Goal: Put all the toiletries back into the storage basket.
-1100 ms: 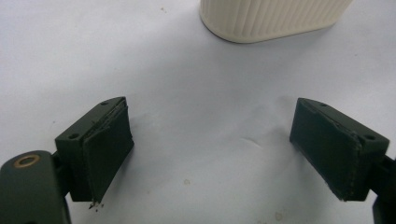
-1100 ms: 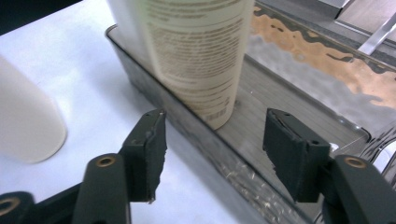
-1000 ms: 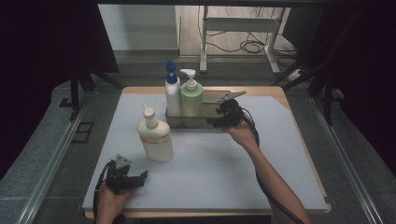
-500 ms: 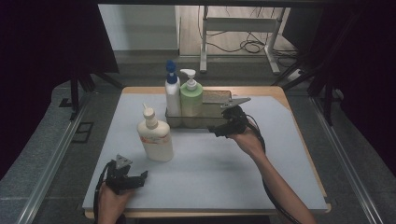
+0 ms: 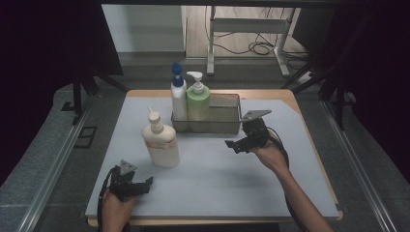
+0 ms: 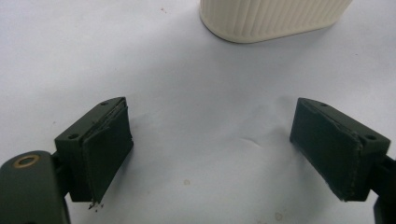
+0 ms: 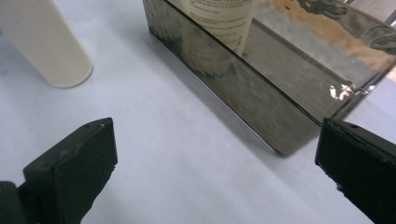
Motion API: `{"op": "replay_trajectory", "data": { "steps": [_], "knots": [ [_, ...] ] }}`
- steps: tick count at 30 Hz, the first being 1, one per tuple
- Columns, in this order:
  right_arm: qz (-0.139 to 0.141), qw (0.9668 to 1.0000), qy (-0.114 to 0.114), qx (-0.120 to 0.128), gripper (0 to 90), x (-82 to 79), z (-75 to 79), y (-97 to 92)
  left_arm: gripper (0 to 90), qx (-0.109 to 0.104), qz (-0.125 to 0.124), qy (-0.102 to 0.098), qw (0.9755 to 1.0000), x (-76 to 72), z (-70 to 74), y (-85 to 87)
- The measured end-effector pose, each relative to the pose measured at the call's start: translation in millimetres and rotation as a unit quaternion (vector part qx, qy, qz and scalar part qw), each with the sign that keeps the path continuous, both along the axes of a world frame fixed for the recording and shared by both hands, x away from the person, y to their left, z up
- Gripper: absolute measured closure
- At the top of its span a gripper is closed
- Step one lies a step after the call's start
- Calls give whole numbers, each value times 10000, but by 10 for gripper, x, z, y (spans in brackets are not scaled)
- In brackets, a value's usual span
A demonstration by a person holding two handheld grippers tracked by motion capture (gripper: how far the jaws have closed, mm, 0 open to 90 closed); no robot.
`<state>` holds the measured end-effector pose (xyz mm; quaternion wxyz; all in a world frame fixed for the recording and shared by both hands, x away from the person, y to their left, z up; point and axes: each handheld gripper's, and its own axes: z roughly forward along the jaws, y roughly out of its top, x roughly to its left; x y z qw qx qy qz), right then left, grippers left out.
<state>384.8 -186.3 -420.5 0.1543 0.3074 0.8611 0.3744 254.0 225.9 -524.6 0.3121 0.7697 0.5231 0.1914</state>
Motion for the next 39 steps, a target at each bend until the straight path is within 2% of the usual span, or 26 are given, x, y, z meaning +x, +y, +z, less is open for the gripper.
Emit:
{"op": "replay_trajectory", "data": {
  "steps": [6,11,18,28,39],
  "knots": [
    [6,10000,-76,12,0,-119,20,-124,120,0,0,-3,10000,1,-1,-1],
    [12,9998,-156,-78,0,-224,-14,-242,119,3,3,-3,10000,1,0,-2],
    [-4,9998,-203,9,0,-381,-56,-370,119,3,7,-1,10000,2,0,-2],
    [-138,9998,-131,-11,0,-567,-204,-534,119,5,13,3,10000,1,1,-4],
    [-411,9988,-126,235,0,-747,-370,-729,119,-4,23,4,10000,1,1,-6]
  ]
}}
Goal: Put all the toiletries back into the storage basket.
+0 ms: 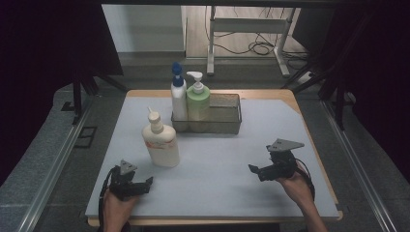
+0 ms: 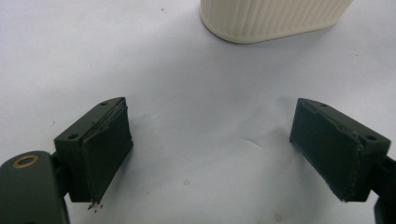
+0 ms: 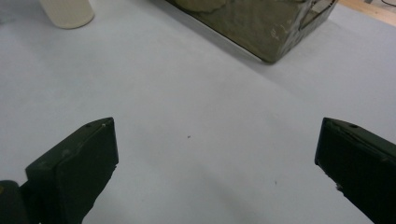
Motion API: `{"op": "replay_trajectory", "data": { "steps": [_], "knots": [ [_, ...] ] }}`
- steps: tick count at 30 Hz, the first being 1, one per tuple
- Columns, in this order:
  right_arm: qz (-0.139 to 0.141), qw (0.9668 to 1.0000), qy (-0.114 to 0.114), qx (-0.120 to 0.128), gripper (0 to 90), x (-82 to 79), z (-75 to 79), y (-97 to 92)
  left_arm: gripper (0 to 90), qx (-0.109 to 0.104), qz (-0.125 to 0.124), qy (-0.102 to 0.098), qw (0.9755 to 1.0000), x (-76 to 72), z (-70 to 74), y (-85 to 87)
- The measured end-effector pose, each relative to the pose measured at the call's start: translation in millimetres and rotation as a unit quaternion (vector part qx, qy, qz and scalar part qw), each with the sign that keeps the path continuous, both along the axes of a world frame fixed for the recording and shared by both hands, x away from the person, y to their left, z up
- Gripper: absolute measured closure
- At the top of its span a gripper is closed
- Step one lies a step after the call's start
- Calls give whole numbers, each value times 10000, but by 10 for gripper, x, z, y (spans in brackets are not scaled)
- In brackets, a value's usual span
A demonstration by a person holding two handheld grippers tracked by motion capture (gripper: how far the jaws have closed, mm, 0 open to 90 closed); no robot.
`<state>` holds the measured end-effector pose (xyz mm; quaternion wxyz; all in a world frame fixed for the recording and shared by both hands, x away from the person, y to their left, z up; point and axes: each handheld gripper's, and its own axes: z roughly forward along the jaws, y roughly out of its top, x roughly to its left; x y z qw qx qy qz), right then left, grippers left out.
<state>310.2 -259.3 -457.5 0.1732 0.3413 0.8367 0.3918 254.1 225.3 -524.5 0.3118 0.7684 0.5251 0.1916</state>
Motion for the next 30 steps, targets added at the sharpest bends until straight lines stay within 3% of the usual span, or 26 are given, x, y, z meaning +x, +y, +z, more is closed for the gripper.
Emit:
{"op": "replay_trajectory", "data": {
  "steps": [10,23,30],
  "knots": [
    [-194,9998,50,-16,0,-101,-170,-76,121,4,9,15,10000,1,4,-2],
    [-450,9984,325,-90,1,-168,-470,-220,146,37,71,54,10000,5,28,-11],
    [-467,9972,551,-192,6,-143,-637,-223,290,57,68,1,10000,6,63,-18]
  ]
}}
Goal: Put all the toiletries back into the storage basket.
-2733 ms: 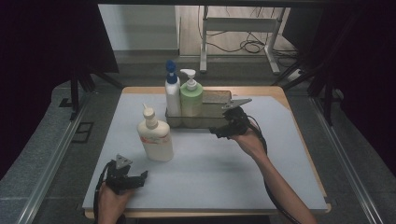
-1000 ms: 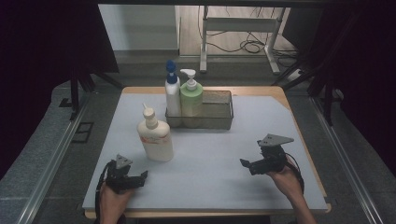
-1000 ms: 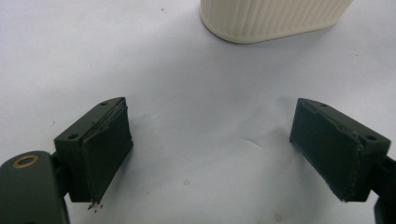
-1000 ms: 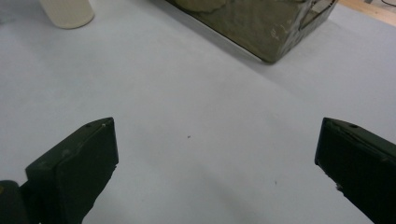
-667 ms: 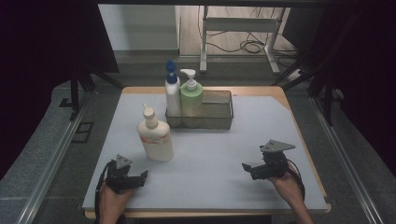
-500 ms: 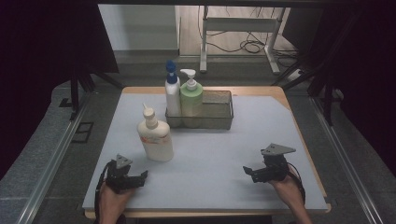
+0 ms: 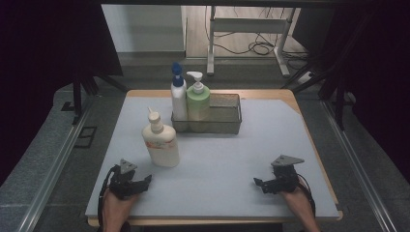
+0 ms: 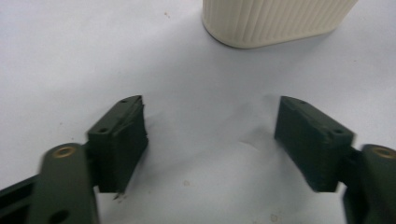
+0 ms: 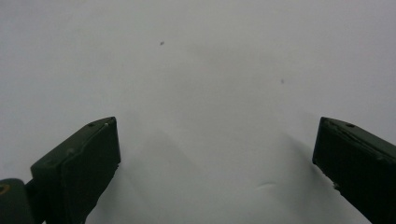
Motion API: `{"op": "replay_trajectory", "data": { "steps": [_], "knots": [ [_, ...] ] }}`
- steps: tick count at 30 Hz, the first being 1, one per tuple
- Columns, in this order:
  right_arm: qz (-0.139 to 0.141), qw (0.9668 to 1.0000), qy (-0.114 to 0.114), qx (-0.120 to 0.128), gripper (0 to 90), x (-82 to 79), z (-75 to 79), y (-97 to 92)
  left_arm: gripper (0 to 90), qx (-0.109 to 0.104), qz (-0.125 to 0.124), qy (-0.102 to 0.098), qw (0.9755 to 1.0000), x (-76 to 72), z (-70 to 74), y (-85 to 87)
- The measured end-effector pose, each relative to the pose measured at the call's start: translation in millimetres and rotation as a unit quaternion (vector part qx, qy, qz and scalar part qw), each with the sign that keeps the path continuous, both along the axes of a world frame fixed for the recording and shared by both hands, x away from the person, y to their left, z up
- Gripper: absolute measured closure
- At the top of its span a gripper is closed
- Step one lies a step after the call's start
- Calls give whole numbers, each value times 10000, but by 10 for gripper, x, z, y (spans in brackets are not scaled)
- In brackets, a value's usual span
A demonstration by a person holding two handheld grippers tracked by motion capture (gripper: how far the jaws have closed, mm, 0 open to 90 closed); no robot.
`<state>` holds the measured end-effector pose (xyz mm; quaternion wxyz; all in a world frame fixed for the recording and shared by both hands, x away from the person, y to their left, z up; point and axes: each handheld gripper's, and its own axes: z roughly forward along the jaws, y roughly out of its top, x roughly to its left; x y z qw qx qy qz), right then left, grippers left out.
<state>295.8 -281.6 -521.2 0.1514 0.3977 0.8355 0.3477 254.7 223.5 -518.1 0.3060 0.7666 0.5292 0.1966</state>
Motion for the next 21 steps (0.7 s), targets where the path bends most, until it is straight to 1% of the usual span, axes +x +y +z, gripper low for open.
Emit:
{"op": "replay_trajectory", "data": {
  "steps": [2,4,6,9,11,16,21],
  "knots": [
    [10,9999,-18,-123,0,-2,-3,25,333,-27,-4,-68,10000,6,18,5],
    [4,9999,-21,-127,0,-3,-8,26,402,-125,-38,-108,9999,20,26,15],
    [8,9999,-24,-127,0,-3,-10,25,448,-183,-84,-116,9997,44,23,22],
    [6,9999,-17,-113,0,-4,-12,26,531,-172,-98,-148,9997,93,17,25],
    [7,9999,-20,-110,0,-5,-13,25,565,-227,-69,-199,9995,123,22,30],
    [12,9999,-23,-109,0,-5,-14,23,652,-274,64,-280,9992,193,31,62],
    [11,9999,-24,-107,0,-5,-15,23,792,-407,186,-273,9986,256,28,103]
  ]
}}
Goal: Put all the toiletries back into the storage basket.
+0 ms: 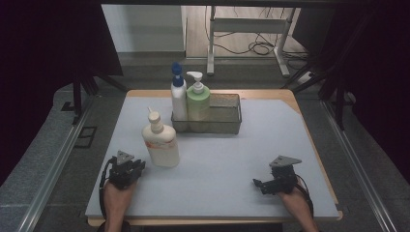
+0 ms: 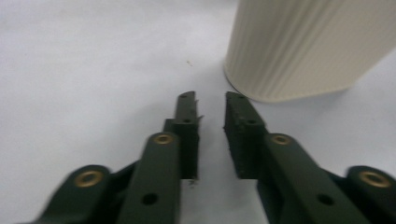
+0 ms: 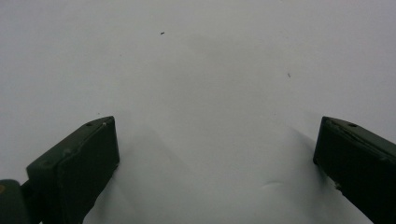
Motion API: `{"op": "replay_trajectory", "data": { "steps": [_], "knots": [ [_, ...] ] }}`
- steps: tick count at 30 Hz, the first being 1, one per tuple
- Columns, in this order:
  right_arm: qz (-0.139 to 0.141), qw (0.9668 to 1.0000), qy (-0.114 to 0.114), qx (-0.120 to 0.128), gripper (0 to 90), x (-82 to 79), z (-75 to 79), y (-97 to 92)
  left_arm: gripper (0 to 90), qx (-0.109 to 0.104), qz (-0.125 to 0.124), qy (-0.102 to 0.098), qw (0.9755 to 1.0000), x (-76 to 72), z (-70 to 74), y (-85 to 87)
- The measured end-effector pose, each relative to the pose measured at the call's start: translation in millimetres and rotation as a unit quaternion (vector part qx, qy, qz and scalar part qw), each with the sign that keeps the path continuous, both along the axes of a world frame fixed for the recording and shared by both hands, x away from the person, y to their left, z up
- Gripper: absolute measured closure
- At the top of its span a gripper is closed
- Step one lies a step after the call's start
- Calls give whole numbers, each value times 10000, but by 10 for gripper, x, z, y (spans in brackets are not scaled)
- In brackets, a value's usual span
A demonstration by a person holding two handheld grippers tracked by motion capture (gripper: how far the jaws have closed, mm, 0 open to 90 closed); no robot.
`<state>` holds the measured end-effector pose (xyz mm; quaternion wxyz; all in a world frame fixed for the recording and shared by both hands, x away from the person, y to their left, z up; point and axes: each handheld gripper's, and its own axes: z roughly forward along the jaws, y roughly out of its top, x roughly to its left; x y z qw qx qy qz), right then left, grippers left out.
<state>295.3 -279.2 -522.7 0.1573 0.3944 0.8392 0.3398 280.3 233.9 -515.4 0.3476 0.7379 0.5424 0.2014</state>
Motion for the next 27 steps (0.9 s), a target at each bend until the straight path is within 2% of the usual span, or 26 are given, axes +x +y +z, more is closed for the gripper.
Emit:
{"op": "replay_trajectory", "data": {
  "steps": [4,12,18,20,22,27],
  "knots": [
    [0,10000,-1,2,0,0,0,0,889,-96,38,5,9999,68,11,-5],
    [-8,10000,4,4,0,-1,-1,0,891,11,33,100,9999,206,-12,-96],
    [-7,10000,2,2,0,-1,-1,0,891,-31,-31,114,9999,271,-13,-161],
    [-7,10000,3,3,0,-1,-1,0,892,79,1,108,9999,289,-8,-190],
    [-8,10000,4,4,0,-1,-1,0,891,7,38,117,9999,305,-10,-185],
    [-7,10000,4,4,0,-1,-1,0,892,-19,61,122,9999,339,-14,-209]
  ]
}}
